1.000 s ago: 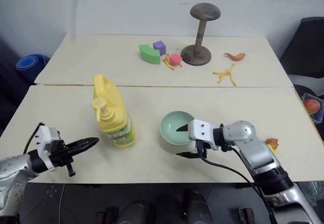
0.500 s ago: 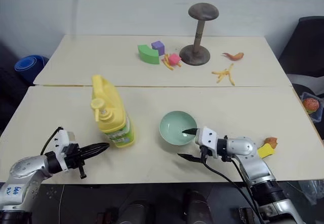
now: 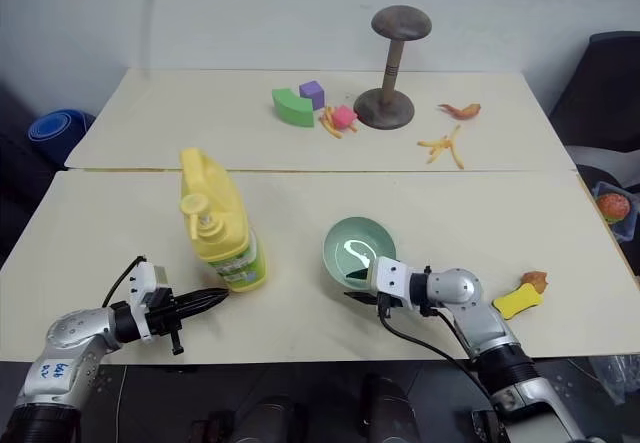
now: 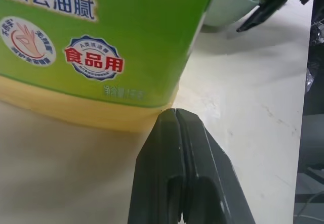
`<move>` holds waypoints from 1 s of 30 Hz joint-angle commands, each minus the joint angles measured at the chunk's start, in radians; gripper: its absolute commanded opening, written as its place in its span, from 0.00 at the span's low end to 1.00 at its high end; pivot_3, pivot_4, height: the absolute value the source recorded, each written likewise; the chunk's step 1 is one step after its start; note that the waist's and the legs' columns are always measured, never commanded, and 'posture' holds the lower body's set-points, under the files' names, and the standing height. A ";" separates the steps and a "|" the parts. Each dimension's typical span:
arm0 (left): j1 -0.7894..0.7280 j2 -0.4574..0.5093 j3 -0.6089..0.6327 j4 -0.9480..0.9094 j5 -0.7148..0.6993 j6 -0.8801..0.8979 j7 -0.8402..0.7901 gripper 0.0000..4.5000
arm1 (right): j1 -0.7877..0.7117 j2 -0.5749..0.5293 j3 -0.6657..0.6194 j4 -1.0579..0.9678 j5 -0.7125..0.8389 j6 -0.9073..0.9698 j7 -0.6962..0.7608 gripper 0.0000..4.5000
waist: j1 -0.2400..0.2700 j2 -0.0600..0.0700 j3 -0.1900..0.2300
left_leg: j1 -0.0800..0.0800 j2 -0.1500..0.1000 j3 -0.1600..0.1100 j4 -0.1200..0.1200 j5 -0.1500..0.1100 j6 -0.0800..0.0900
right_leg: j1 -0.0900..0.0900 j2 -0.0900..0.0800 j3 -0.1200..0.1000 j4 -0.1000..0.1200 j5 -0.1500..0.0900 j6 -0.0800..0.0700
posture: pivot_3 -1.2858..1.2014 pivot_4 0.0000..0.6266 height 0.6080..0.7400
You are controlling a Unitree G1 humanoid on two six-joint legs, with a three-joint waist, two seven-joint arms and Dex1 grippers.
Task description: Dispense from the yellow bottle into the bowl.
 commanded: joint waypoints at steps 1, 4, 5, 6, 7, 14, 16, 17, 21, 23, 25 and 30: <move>0.014 -0.008 0.034 -0.021 -0.026 -0.002 0.010 0.00 | -0.008 0.003 -0.007 -0.034 0.003 -0.004 -0.012 0.06 | -0.001 -0.001 0.000 | 0.000 0.000 0.000 0.000 0.000 0.000 | 0.000 0.000 0.000 0.000 0.000 0.000 | 0.52 0.24 1.00; 0.038 0.002 0.074 -0.041 -0.053 0.007 0.014 0.00 | -0.010 -0.008 -0.012 -0.062 0.010 0.005 -0.007 0.00 | -0.004 -0.002 -0.001 | 0.001 0.001 0.000 0.000 0.000 -0.001 | 0.001 0.000 0.000 0.000 0.000 0.000 | 0.52 0.24 1.00; 0.042 0.006 0.084 -0.043 -0.059 0.009 0.013 0.00 | -0.012 -0.016 -0.011 -0.074 0.008 0.004 -0.001 0.00 | -0.005 -0.001 0.000 | 0.001 0.002 0.000 0.000 -0.001 -0.001 | 0.000 0.001 0.000 0.000 0.000 -0.001 | 0.52 0.24 1.00; 0.044 0.009 0.090 -0.045 -0.062 0.011 0.012 0.00 | -0.013 -0.021 -0.010 -0.082 0.006 0.004 0.004 0.00 | -0.004 0.000 0.000 | 0.001 0.002 0.000 0.000 -0.001 -0.001 | 0.000 0.001 0.000 0.001 0.000 -0.001 | 0.52 0.24 1.00; 0.045 0.016 0.097 -0.042 -0.058 0.006 0.008 0.00 | -0.016 -0.036 -0.009 -0.108 0.007 0.021 0.017 0.00 | -0.003 0.000 0.000 | 0.001 0.002 0.000 0.000 -0.001 -0.001 | -0.001 0.001 0.000 0.000 0.000 -0.001 | 0.52 0.24 1.00; -0.001 0.005 0.099 -0.004 -0.022 -0.056 0.037 0.00 | -0.037 -0.161 -0.007 -0.284 -0.006 0.171 0.094 0.00 | 0.005 0.000 0.000 | 0.000 0.001 0.000 0.000 -0.001 -0.001 | 0.000 0.000 0.000 0.000 0.000 -0.001 | 0.52 0.24 1.00; -0.018 -0.006 0.082 0.001 -0.017 -0.056 0.038 0.00 | -0.036 -0.189 -0.007 -0.318 -0.003 0.209 0.108 0.00 | 0.005 0.000 0.000 | 0.000 0.001 0.000 0.000 -0.001 -0.001 | 0.000 0.000 0.000 0.000 0.000 -0.001 | 0.52 0.24 1.00; -0.026 -0.015 0.071 0.000 -0.013 -0.059 0.040 0.00 | -0.035 -0.202 -0.008 -0.334 -0.001 0.231 0.114 0.00 | 0.004 0.000 0.000 | 0.000 0.001 0.000 0.000 -0.001 -0.001 | 0.000 0.000 0.000 0.000 0.000 -0.001 | 0.52 0.24 1.00; -0.047 -0.045 0.017 -0.026 -0.004 -0.039 0.035 0.00 | -0.027 -0.248 -0.012 -0.398 0.009 0.303 0.143 0.00 | 0.005 0.000 0.000 | 0.000 0.001 0.000 0.000 -0.001 -0.001 | 0.000 0.001 -0.001 0.000 0.000 -0.001 | 0.52 0.24 1.00; -0.054 -0.058 -0.014 -0.041 0.004 -0.031 0.034 0.00 | -0.024 -0.267 -0.014 -0.429 0.013 0.339 0.156 0.00 | 0.005 0.000 0.000 | 0.000 0.001 0.001 0.000 -0.001 -0.001 | 0.000 0.000 0.000 0.000 0.000 -0.001 | 0.52 0.24 1.00; -0.060 -0.069 -0.033 -0.049 0.004 -0.022 0.039 0.00 | -0.023 -0.281 -0.013 -0.453 0.017 0.371 0.164 0.00 | 0.006 0.000 0.000 | 0.000 0.001 0.001 0.000 -0.001 -0.001 | 0.000 0.001 0.000 0.000 0.000 -0.001 | 0.52 0.24 1.00; -0.098 -0.114 -0.059 -0.043 0.010 -0.018 0.080 0.00 | -0.027 -0.309 -0.015 -0.505 0.023 0.417 0.188 0.00 | 0.018 -0.001 0.000 | 0.000 0.001 0.001 0.000 -0.001 -0.001 | 0.000 0.001 0.000 0.000 0.000 -0.001 | 0.52 0.24 1.00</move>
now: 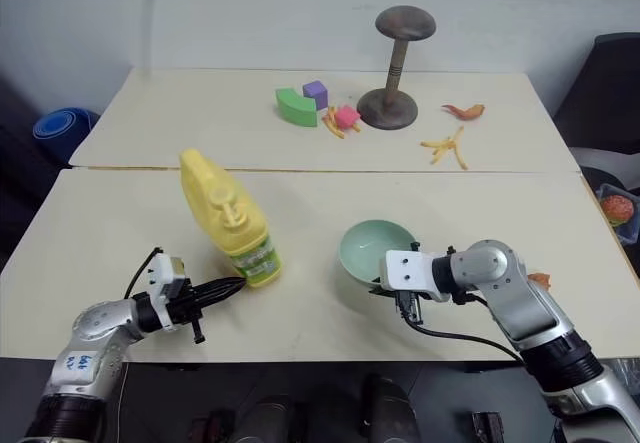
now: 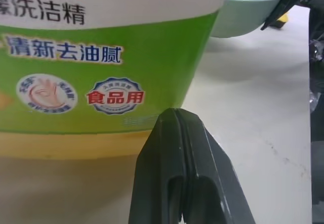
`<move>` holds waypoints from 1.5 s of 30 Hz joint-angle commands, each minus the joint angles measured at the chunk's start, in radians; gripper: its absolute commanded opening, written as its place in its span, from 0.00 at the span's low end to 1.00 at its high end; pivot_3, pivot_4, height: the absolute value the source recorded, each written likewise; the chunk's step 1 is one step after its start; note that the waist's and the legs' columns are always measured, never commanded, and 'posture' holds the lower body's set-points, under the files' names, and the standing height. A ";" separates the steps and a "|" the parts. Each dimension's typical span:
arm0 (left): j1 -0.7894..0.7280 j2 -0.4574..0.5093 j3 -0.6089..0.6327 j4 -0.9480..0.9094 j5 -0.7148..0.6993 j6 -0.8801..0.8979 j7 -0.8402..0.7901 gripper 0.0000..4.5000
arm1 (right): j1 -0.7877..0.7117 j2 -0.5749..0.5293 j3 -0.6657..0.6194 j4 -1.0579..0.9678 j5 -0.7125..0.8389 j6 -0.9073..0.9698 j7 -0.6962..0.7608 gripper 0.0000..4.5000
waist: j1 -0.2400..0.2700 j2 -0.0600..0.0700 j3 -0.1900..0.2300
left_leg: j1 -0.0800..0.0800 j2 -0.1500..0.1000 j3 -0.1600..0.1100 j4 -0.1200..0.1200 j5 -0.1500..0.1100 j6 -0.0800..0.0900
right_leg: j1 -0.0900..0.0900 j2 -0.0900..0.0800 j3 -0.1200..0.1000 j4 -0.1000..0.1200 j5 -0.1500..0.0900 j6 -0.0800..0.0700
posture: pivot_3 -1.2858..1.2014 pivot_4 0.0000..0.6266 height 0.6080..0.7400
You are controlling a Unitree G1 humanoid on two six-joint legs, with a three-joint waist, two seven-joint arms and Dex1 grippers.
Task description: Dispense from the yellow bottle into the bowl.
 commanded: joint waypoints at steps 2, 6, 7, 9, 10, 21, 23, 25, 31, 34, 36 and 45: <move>-0.023 -0.019 -0.002 -0.045 -0.008 -0.006 0.016 0.00 | -0.018 -0.029 -0.019 -0.096 0.035 0.037 0.029 0.00 | 0.006 0.000 0.000 | 0.000 0.000 0.000 0.000 0.000 0.000 | 0.000 0.000 0.000 0.000 0.000 0.000 | 0.52 0.24 1.00; 0.022 0.044 0.066 -0.213 -0.126 0.083 -0.026 0.00 | -0.077 -0.044 -0.012 -0.215 0.074 0.150 0.075 0.00 | 0.004 0.000 0.000 | -0.001 0.000 0.000 0.000 0.000 0.000 | 0.000 0.000 0.000 -0.001 0.000 0.000 | 0.52 0.24 1.00; 0.030 0.073 0.089 -0.259 -0.157 0.117 -0.031 0.00 | -0.093 -0.049 -0.010 -0.243 0.086 0.181 0.086 0.00 | 0.003 0.000 0.000 | -0.001 0.001 0.000 0.000 0.000 0.000 | 0.000 0.000 0.000 -0.001 0.000 0.000 | 0.52 0.24 1.00; 0.032 0.127 0.133 -0.335 -0.224 0.195 -0.034 0.00 | -0.118 -0.057 -0.005 -0.282 0.104 0.227 0.098 0.00 | 0.004 0.000 0.000 | 0.000 0.002 -0.001 0.000 0.000 -0.001 | 0.000 0.000 0.000 -0.001 0.000 -0.001 | 0.52 0.24 1.00; 0.006 0.162 0.172 -0.370 -0.294 0.260 -0.023 0.00 | -0.136 -0.059 -0.005 -0.299 0.118 0.254 0.105 0.00 | 0.004 0.000 0.000 | -0.001 0.002 -0.002 0.000 0.000 -0.001 | 0.000 0.000 0.000 -0.001 0.000 -0.001 | 0.52 0.24 1.00; -0.489 0.207 0.180 -0.399 -0.530 0.538 0.173 0.00 | -0.338 -0.003 0.032 -0.317 0.185 0.365 0.104 0.00 | 0.004 0.000 0.001 | -0.002 -0.003 -0.004 0.003 0.001 0.000 | 0.001 0.002 -0.002 -0.001 0.001 0.001 | 0.52 0.24 1.00; -0.510 0.186 0.143 -0.394 -0.500 0.532 0.162 0.00 | -0.364 0.011 0.045 -0.317 0.189 0.379 0.102 0.00 | 0.001 -0.001 0.001 | -0.002 -0.003 -0.003 0.003 0.001 0.000 | 0.001 0.003 -0.001 -0.001 0.001 0.001 | 0.52 0.24 1.00; -0.516 0.176 0.119 -0.390 -0.479 0.525 0.145 0.00 | -0.380 0.018 0.054 -0.315 0.191 0.385 0.102 0.00 | -0.001 -0.001 0.001 | -0.002 -0.003 -0.002 0.003 0.001 0.000 | 0.001 0.004 -0.001 0.000 0.001 0.001 | 0.52 0.24 1.00; -0.511 0.138 0.032 -0.374 -0.392 0.503 0.117 0.00 | -0.476 0.068 0.096 -0.334 0.211 0.454 0.093 0.00 | -0.003 -0.001 0.001 | -0.002 -0.002 -0.002 0.004 0.001 -0.001 | 0.001 0.005 -0.001 0.000 0.001 0.001 | 0.52 0.24 1.00; -0.511 0.125 0.009 -0.358 -0.350 0.496 0.125 0.00 | -0.507 0.080 0.103 -0.344 0.221 0.483 0.084 0.00 | -0.004 -0.001 0.001 | -0.002 -0.002 -0.002 0.004 0.001 -0.001 | 0.001 0.005 -0.001 0.000 0.001 0.001 | 0.52 0.24 1.00; -0.513 0.117 0.001 -0.349 -0.333 0.496 0.130 0.00 | -0.513 0.079 0.105 -0.350 0.224 0.494 0.081 0.00 | -0.004 -0.001 0.000 | -0.002 -0.002 -0.003 0.004 0.001 -0.001 | 0.001 0.004 -0.001 0.000 0.001 0.001 | 0.52 0.24 1.00; -0.499 0.115 -0.011 -0.334 -0.270 0.477 0.143 0.00 | -0.492 0.036 0.095 -0.404 0.261 0.534 0.090 0.00 | -0.004 -0.001 0.000 | -0.001 -0.002 -0.003 0.005 0.001 -0.001 | 0.001 0.004 -0.001 0.001 0.001 0.001 | 0.52 0.24 1.00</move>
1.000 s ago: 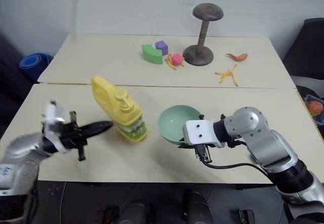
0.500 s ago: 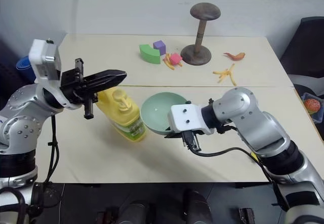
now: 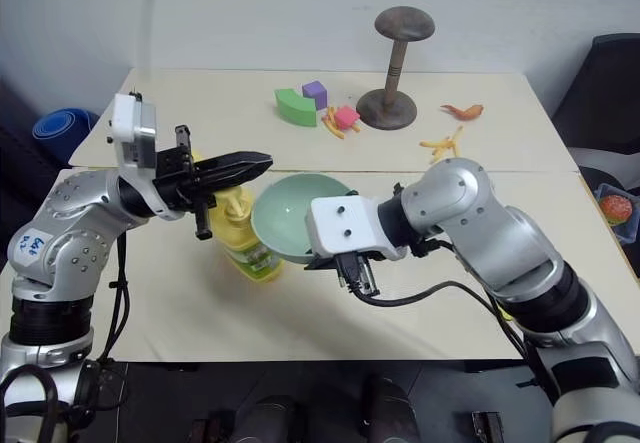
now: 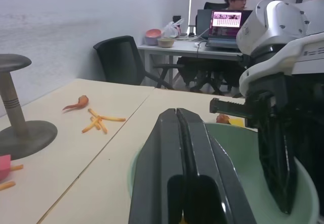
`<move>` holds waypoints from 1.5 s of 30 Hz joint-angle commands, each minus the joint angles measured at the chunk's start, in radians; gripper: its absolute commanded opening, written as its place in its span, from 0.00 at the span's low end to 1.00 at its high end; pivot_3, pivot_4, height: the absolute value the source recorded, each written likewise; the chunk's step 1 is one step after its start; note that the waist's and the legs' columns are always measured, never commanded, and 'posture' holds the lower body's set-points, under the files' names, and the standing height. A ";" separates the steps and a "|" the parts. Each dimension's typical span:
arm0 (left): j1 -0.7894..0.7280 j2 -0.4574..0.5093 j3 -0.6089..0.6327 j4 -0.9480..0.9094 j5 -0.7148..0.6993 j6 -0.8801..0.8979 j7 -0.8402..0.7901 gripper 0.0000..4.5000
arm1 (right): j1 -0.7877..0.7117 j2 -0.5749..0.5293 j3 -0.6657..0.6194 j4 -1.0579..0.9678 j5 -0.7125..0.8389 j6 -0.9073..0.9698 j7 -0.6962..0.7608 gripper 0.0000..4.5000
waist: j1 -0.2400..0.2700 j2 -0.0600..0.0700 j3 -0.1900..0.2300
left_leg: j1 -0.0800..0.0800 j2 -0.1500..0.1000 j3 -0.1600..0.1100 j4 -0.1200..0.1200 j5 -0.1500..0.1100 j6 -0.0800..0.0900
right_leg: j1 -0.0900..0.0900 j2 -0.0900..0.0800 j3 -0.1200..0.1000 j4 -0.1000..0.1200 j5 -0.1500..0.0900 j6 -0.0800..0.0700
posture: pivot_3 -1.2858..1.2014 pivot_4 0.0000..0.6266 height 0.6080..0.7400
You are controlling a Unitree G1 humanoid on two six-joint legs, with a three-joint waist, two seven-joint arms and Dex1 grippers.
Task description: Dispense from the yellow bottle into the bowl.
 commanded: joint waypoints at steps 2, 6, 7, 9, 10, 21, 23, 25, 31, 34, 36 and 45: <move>0.033 -0.003 -0.033 0.011 0.060 -0.011 0.002 0.00 | -0.005 -0.019 -0.019 -0.059 0.050 0.020 0.010 0.00 | 0.000 0.000 0.000 | 0.000 0.000 0.000 0.000 0.000 0.000 | 0.000 0.000 0.000 0.000 0.000 0.000 | 0.52 0.24 1.00; 0.064 -0.015 -0.060 0.009 0.097 -0.028 0.017 0.00 | -0.009 -0.017 -0.032 -0.075 0.104 0.053 0.018 0.00 | 0.000 0.000 0.000 | 0.000 0.000 0.000 0.000 0.000 0.000 | 0.000 -0.001 0.000 0.000 0.000 0.000 | 0.52 0.24 1.00; 0.071 -0.016 -0.069 0.009 0.113 -0.038 0.020 0.00 | -0.011 -0.018 -0.035 -0.079 0.117 0.058 0.019 0.00 | 0.000 0.000 0.000 | 0.001 0.000 0.000 0.000 0.000 0.000 | 0.001 -0.001 0.000 0.000 0.000 0.000 | 0.52 0.24 1.00; 0.083 -0.025 -0.079 0.009 0.125 -0.045 0.028 0.00 | -0.013 -0.016 -0.041 -0.084 0.142 0.069 0.018 0.00 | 0.000 0.001 -0.001 | 0.001 0.000 0.000 0.000 0.000 0.000 | 0.001 -0.001 0.000 0.000 0.000 0.000 | 0.52 0.24 1.00; 0.091 -0.030 -0.083 0.005 0.128 -0.048 0.032 0.00 | -0.015 -0.020 -0.041 -0.086 0.149 0.070 0.018 0.00 | 0.001 0.001 -0.001 | 0.002 0.000 0.000 0.000 0.000 0.000 | 0.001 -0.001 0.000 0.000 0.000 0.000 | 0.52 0.24 1.00; 0.151 -0.039 -0.098 -0.004 0.166 -0.057 0.068 0.00 | -0.033 -0.021 -0.055 -0.097 0.200 0.077 -0.009 0.00 | 0.005 0.004 -0.005 | 0.002 0.000 0.000 0.000 0.000 0.000 | 0.002 -0.002 0.000 0.000 0.000 0.000 | 0.52 0.24 1.00; 0.165 -0.046 -0.102 -0.002 0.173 -0.059 0.084 0.00 | -0.036 -0.013 -0.059 -0.093 0.214 0.076 -0.014 0.00 | 0.005 0.006 -0.007 | 0.003 0.000 0.000 0.000 0.000 0.000 | 0.002 -0.002 0.000 0.000 0.000 0.000 | 0.52 0.24 1.00; 0.178 -0.051 -0.110 0.002 0.185 -0.070 0.089 0.00 | -0.038 -0.013 -0.060 -0.092 0.224 0.075 -0.016 0.00 | 0.006 0.007 -0.008 | 0.003 0.000 0.000 0.000 0.000 0.000 | 0.003 -0.002 0.000 0.000 0.000 0.000 | 0.52 0.24 1.00; 0.201 -0.066 -0.119 0.012 0.196 -0.087 0.095 0.00 | -0.054 -0.011 -0.059 -0.073 0.239 0.082 -0.027 0.00 | 0.007 0.011 -0.014 | 0.004 0.000 0.000 0.000 0.000 0.000 | 0.003 -0.002 0.000 -0.001 0.000 0.000 | 0.52 0.24 1.00; 0.197 -0.087 -0.090 0.016 0.173 -0.089 0.113 0.00 | -0.050 -0.015 -0.062 -0.068 0.238 0.084 -0.031 0.00 | 0.007 0.013 -0.016 | 0.003 0.000 0.000 0.000 0.000 0.000 | 0.003 -0.002 0.000 -0.001 0.000 0.000 | 0.52 0.24 1.00; 0.184 -0.103 -0.055 0.016 0.142 -0.088 0.124 0.00 | -0.044 -0.019 -0.067 -0.068 0.238 0.088 -0.038 0.00 | 0.008 0.013 -0.016 | 0.003 0.000 -0.001 0.000 0.000 0.001 | 0.003 -0.002 0.000 -0.001 0.000 0.000 | 0.52 0.24 1.00; 0.111 -0.017 0.252 0.030 -0.152 -0.021 0.040 0.00 | 0.253 -0.179 -0.104 0.080 0.075 -0.158 -0.053 0.00 | 0.011 -0.003 -0.006 | -0.004 0.000 -0.002 0.000 0.000 0.001 | -0.002 -0.001 -0.002 -0.003 0.000 0.000 | 0.52 0.24 1.00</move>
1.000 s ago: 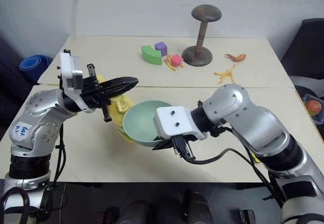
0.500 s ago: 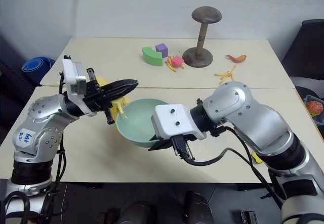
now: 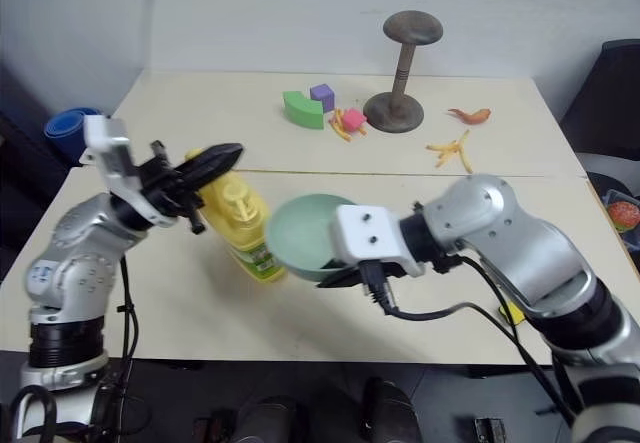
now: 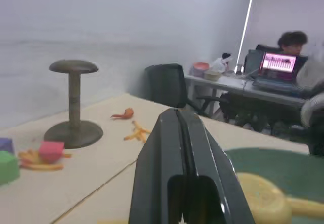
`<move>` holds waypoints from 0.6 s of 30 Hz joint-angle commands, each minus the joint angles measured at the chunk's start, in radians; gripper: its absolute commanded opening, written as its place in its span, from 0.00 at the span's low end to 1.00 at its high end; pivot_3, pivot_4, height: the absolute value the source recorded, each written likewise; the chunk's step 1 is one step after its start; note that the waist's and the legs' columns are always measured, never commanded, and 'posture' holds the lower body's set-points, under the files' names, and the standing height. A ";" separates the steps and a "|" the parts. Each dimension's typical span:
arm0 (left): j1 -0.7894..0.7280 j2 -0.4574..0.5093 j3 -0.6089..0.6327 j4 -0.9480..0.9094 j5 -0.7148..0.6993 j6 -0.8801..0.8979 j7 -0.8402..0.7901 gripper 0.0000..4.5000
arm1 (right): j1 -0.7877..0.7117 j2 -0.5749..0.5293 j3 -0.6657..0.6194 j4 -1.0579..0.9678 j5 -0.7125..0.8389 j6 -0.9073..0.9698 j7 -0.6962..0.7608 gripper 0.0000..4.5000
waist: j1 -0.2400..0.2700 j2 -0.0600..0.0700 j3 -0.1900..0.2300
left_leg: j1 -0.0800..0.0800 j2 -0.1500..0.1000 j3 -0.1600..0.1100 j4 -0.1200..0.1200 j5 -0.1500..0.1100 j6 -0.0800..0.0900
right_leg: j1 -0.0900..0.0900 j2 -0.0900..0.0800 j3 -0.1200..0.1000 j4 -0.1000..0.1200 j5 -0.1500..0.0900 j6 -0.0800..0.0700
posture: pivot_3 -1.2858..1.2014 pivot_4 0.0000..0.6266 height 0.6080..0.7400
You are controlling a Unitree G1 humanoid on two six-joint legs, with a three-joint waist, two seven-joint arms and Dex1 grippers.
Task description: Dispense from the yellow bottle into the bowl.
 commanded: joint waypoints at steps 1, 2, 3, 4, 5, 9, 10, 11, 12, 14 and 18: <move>0.013 0.101 0.093 -0.005 -0.050 0.029 -0.074 0.00 | 0.109 -0.036 -0.039 0.126 -0.094 -0.214 0.002 0.00 | 0.000 -0.002 0.001 | 0.000 0.000 0.000 0.000 0.000 0.000 | 0.000 0.000 0.000 -0.001 0.000 0.000 | 0.52 0.24 1.00; 0.031 0.128 0.107 0.003 -0.046 0.031 -0.095 0.00 | 0.137 -0.035 -0.039 0.173 -0.118 -0.277 0.005 0.00 | -0.002 -0.002 0.001 | 0.000 0.000 0.001 0.000 0.000 0.000 | 0.000 0.000 0.000 -0.001 0.000 0.000 | 0.52 0.24 1.00; 0.067 0.163 0.122 0.019 -0.021 0.017 -0.126 0.00 | 0.160 -0.022 -0.033 0.262 -0.159 -0.370 -0.005 0.00 | -0.005 -0.002 0.001 | 0.000 -0.001 0.002 0.000 0.000 0.001 | 0.000 0.001 0.000 -0.002 0.000 0.000 | 0.52 0.24 1.00; 0.090 0.183 0.131 0.030 -0.004 0.004 -0.145 0.00 | 0.173 -0.009 -0.030 0.323 -0.185 -0.435 -0.011 0.00 | -0.008 -0.002 0.001 | 0.001 -0.001 0.003 -0.001 0.000 0.001 | 0.000 0.001 0.000 -0.002 0.001 0.001 | 0.52 0.24 1.00; 0.114 0.200 0.137 0.040 0.015 -0.013 -0.161 0.00 | 0.178 0.005 -0.025 0.389 -0.216 -0.517 -0.018 0.00 | -0.009 -0.001 0.002 | 0.002 -0.001 0.005 -0.001 0.000 0.001 | 0.000 0.001 0.000 -0.002 0.001 0.001 | 0.52 0.24 1.00; 0.248 0.239 0.151 0.094 0.121 -0.118 -0.225 0.00 | 0.171 0.072 -0.016 0.612 -0.314 -0.774 -0.063 0.00 | -0.016 -0.001 0.004 | 0.004 -0.001 0.007 -0.001 0.001 0.001 | 0.001 0.001 0.000 -0.001 0.001 0.002 | 0.52 0.24 1.00; 0.295 0.241 0.147 0.115 0.172 -0.176 -0.239 0.00 | 0.172 0.097 -0.029 0.640 -0.302 -0.777 -0.071 0.00 | -0.021 0.000 0.005 | 0.005 0.000 0.007 -0.001 0.000 0.001 | 0.001 0.001 0.001 0.000 0.001 0.001 | 0.52 0.24 1.00; 0.341 0.233 0.144 0.129 0.208 -0.220 -0.246 0.00 | 0.177 0.108 -0.035 0.662 -0.302 -0.789 -0.071 0.00 | -0.024 0.001 0.005 | 0.005 0.000 0.007 -0.002 0.000 0.000 | 0.001 0.002 0.002 0.000 0.000 0.001 | 0.52 0.24 1.00; 0.391 0.229 0.131 0.137 0.252 -0.280 -0.266 0.00 | 0.200 0.092 -0.032 0.644 -0.273 -0.734 -0.021 0.07 | -0.025 0.002 0.006 | 0.005 0.000 0.007 -0.003 0.000 0.000 | 0.000 0.001 0.002 0.001 0.000 0.001 | 0.52 0.24 1.00; 0.456 0.217 0.121 0.107 0.267 -0.301 -0.274 0.04 | 0.227 0.094 -0.050 0.640 -0.265 -0.790 -0.015 0.19 | -0.024 0.003 0.007 | 0.004 0.001 0.007 -0.005 0.000 0.000 | -0.001 0.001 0.002 -0.001 0.000 0.000 | 0.52 0.24 1.00; 0.525 0.198 0.124 0.090 0.306 -0.337 -0.247 0.27 | 0.343 0.101 -0.158 0.547 -0.152 -0.869 -0.014 0.51 | -0.002 0.002 0.007 | 0.003 0.002 0.003 -0.005 0.000 -0.001 | 0.000 -0.001 0.001 -0.004 0.000 0.000 | 0.52 0.24 1.00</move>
